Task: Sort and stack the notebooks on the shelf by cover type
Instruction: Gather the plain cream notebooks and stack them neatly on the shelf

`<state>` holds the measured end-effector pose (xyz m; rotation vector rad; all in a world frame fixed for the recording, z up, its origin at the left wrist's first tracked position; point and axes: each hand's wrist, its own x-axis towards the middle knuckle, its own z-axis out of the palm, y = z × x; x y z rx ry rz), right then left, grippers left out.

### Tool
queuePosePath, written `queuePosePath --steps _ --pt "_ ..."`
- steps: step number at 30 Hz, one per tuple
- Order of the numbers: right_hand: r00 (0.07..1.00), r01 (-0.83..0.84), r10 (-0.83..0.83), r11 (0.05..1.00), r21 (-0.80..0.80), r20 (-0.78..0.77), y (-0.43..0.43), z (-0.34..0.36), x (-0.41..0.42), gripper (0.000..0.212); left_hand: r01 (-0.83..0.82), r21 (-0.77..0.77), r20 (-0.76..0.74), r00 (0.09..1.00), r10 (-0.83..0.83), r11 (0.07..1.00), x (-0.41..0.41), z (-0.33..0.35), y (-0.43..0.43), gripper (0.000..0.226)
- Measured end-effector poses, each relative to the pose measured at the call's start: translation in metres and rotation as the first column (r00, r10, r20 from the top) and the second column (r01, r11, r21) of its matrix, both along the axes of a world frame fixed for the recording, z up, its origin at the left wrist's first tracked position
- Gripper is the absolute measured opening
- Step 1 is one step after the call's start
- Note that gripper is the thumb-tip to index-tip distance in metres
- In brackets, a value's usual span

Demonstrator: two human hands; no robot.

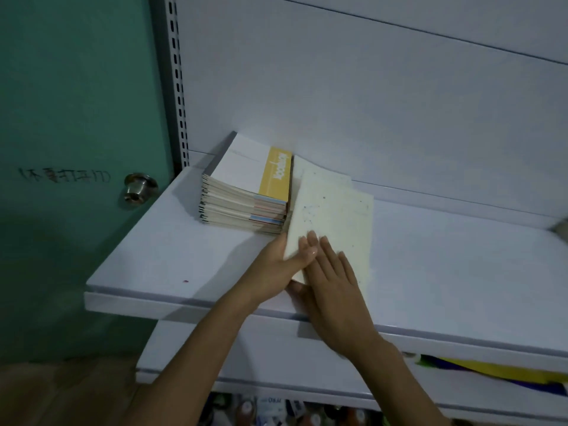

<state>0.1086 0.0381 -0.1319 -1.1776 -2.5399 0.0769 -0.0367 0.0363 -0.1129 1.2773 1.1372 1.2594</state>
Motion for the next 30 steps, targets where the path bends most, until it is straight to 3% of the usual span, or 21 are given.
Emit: queuePosePath --steps 2,4,6,8,12,16,18,20,23,27,28,30 --pt "0.995 -0.057 0.053 0.998 -0.041 -0.085 -0.003 0.002 0.004 0.066 -0.019 0.052 -0.026 0.999 0.02 0.998 -0.003 -0.003 -0.004 0.024" --pt "0.957 -0.115 0.084 0.989 -0.096 -0.278 -0.005 0.01 0.003 0.068 -0.096 0.101 -0.04 0.994 0.1 0.99 -0.013 -0.001 -0.007 0.024" --pt "0.885 -0.086 0.015 0.988 -0.131 -0.466 0.002 0.02 -0.001 0.067 -0.223 0.147 -0.02 0.973 0.228 0.964 -0.029 -0.001 -0.01 0.024" --pt "0.833 0.007 -0.073 0.993 -0.121 -0.548 0.02 0.031 -0.007 0.062 -0.342 0.198 0.011 0.938 0.347 0.918 -0.048 -0.004 -0.012 0.023" --pt "0.868 0.21 -0.235 0.972 -0.105 -0.438 0.07 0.046 -0.018 0.055 -0.534 0.094 0.2 0.837 0.509 0.84 -0.074 -0.012 -0.012 0.023" --pt "0.965 0.17 -0.195 0.974 -0.147 -0.176 0.088 0.042 -0.017 0.048 -0.561 0.022 0.286 0.797 0.532 0.828 -0.078 -0.011 -0.008 0.018" --pt "0.988 0.14 -0.143 0.989 -0.046 -0.061 0.086 0.034 -0.011 0.052 -0.53 0.029 0.295 0.815 0.499 0.848 -0.078 -0.012 -0.008 0.02" --pt "0.985 0.162 -0.157 0.984 0.07 -0.073 0.082 0.027 -0.003 0.049 -0.504 0.028 0.276 0.834 0.478 0.863 -0.078 -0.013 -0.009 0.026" --pt "0.935 0.253 -0.22 0.963 0.092 -0.277 0.074 0.024 0.002 0.038 -0.497 0.018 0.247 0.843 0.477 0.868 -0.077 -0.013 -0.009 0.031" --pt "0.618 0.364 -0.375 0.915 -0.171 -0.691 0.069 0.038 -0.008 0.034 -0.48 0.02 0.237 0.854 0.463 0.877 -0.076 -0.012 -0.01 0.028" --pt "0.575 0.358 -0.342 0.922 -0.148 -0.743 0.064 0.041 -0.012 0.033 -0.473 0.028 0.234 0.859 0.455 0.88 -0.076 -0.012 -0.01 0.027" --pt "0.602 0.302 -0.202 0.953 -0.015 -0.773 0.049 0.048 -0.026 0.034 -0.463 0.04 0.227 0.868 0.443 0.886 -0.076 -0.011 -0.01 0.027"
